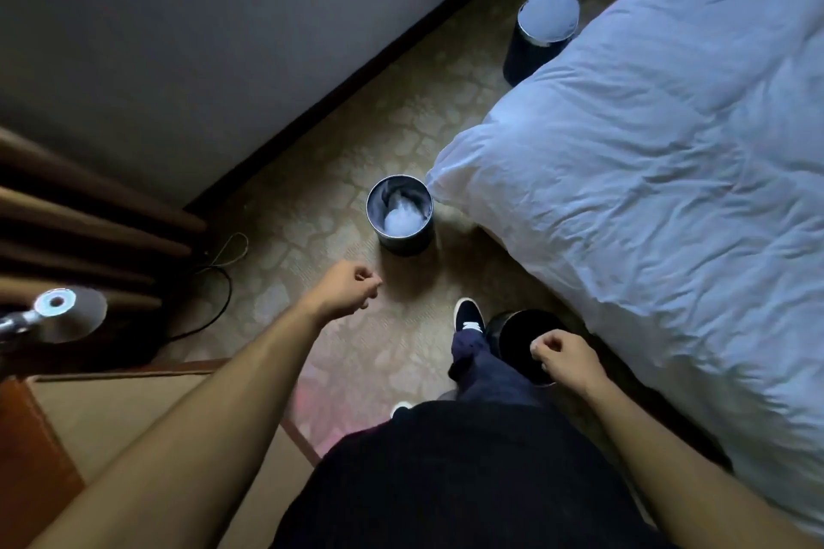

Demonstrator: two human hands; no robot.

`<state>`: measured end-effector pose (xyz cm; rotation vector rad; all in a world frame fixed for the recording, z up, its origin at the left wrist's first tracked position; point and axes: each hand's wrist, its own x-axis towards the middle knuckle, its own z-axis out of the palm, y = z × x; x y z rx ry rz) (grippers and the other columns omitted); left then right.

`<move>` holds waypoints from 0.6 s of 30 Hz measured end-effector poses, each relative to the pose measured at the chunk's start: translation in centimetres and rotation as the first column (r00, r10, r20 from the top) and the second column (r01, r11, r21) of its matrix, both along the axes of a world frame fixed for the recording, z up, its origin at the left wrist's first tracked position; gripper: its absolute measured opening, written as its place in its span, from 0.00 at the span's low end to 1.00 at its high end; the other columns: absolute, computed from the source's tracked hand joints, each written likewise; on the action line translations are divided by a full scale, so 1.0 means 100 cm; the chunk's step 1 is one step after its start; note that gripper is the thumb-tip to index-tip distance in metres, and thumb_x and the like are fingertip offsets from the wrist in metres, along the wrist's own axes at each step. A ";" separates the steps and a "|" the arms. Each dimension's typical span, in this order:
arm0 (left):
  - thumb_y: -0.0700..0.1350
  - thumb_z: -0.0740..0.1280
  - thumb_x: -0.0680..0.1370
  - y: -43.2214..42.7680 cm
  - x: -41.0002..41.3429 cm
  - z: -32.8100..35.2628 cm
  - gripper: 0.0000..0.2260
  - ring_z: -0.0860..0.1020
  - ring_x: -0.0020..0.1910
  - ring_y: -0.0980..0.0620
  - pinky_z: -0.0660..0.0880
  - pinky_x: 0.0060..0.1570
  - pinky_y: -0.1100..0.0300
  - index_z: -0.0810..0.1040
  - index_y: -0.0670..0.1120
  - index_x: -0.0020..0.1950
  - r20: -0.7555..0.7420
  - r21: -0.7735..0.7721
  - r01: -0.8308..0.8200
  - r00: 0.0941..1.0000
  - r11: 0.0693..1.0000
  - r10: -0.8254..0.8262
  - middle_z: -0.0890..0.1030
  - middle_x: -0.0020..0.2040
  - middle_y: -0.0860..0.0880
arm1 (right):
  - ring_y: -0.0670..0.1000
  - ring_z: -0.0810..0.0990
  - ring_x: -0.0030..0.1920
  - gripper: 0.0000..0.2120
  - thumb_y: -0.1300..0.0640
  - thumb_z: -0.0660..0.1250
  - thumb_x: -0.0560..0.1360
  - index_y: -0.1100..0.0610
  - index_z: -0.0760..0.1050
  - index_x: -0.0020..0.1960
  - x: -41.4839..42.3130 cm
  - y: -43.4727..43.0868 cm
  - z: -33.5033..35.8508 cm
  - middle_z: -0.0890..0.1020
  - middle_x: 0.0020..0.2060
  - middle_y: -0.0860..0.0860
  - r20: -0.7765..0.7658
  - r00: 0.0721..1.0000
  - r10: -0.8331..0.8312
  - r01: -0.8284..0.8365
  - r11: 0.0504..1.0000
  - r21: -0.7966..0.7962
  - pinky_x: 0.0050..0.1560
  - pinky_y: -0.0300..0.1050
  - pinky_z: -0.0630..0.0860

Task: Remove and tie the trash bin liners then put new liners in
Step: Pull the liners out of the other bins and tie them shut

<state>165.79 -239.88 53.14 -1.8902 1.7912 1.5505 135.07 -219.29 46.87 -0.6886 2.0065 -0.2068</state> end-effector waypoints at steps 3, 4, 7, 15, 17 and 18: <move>0.42 0.66 0.81 -0.006 0.012 -0.008 0.07 0.76 0.32 0.51 0.69 0.27 0.65 0.79 0.40 0.46 0.112 0.030 -0.074 0.991 0.997 0.070 0.81 0.40 0.44 | 0.51 0.83 0.42 0.06 0.51 0.68 0.74 0.50 0.81 0.40 -0.012 -0.062 0.000 0.85 0.38 0.46 0.032 0.992 0.118 -0.118 0.993 -0.016 0.49 0.48 0.79; 0.42 0.66 0.80 -0.004 0.018 -0.011 0.07 0.76 0.32 0.50 0.71 0.30 0.63 0.79 0.40 0.45 0.141 0.042 -0.104 0.985 0.994 0.097 0.81 0.40 0.44 | 0.50 0.83 0.41 0.06 0.51 0.68 0.73 0.50 0.81 0.40 -0.014 -0.084 0.002 0.85 0.37 0.46 0.041 0.985 0.169 -0.168 0.985 -0.025 0.48 0.47 0.79; 0.42 0.67 0.78 0.002 0.034 -0.018 0.10 0.75 0.32 0.49 0.74 0.36 0.54 0.78 0.42 0.38 0.211 0.055 -0.180 0.963 0.982 0.165 0.79 0.35 0.44 | 0.51 0.85 0.38 0.06 0.52 0.67 0.73 0.52 0.81 0.41 -0.012 -0.152 0.009 0.85 0.34 0.47 0.100 0.955 0.280 -0.273 0.959 -0.080 0.46 0.47 0.81; 0.41 0.66 0.77 0.014 0.076 -0.035 0.11 0.74 0.30 0.49 0.71 0.30 0.56 0.76 0.41 0.35 0.303 0.120 -0.519 0.831 0.846 0.467 0.78 0.33 0.46 | 0.53 0.84 0.43 0.09 0.50 0.66 0.73 0.56 0.79 0.41 0.048 -0.330 0.028 0.84 0.37 0.49 0.091 0.801 0.591 -0.559 0.794 -0.236 0.49 0.49 0.80; 0.39 0.64 0.78 0.012 0.077 -0.039 0.13 0.74 0.31 0.48 0.68 0.31 0.60 0.75 0.45 0.34 0.282 0.160 -0.583 0.801 0.797 0.529 0.77 0.33 0.44 | 0.54 0.84 0.44 0.09 0.51 0.66 0.73 0.57 0.79 0.42 0.064 -0.366 0.028 0.85 0.38 0.51 0.094 0.771 0.630 -0.596 0.765 -0.245 0.49 0.50 0.80; 0.38 0.63 0.78 0.010 0.080 -0.045 0.15 0.73 0.32 0.48 0.68 0.33 0.60 0.76 0.47 0.32 0.263 0.180 -0.606 0.789 0.775 0.556 0.76 0.32 0.45 | 0.54 0.84 0.44 0.09 0.52 0.66 0.72 0.57 0.79 0.42 0.070 -0.383 0.028 0.85 0.39 0.52 0.090 0.756 0.648 -0.613 0.750 -0.250 0.49 0.50 0.79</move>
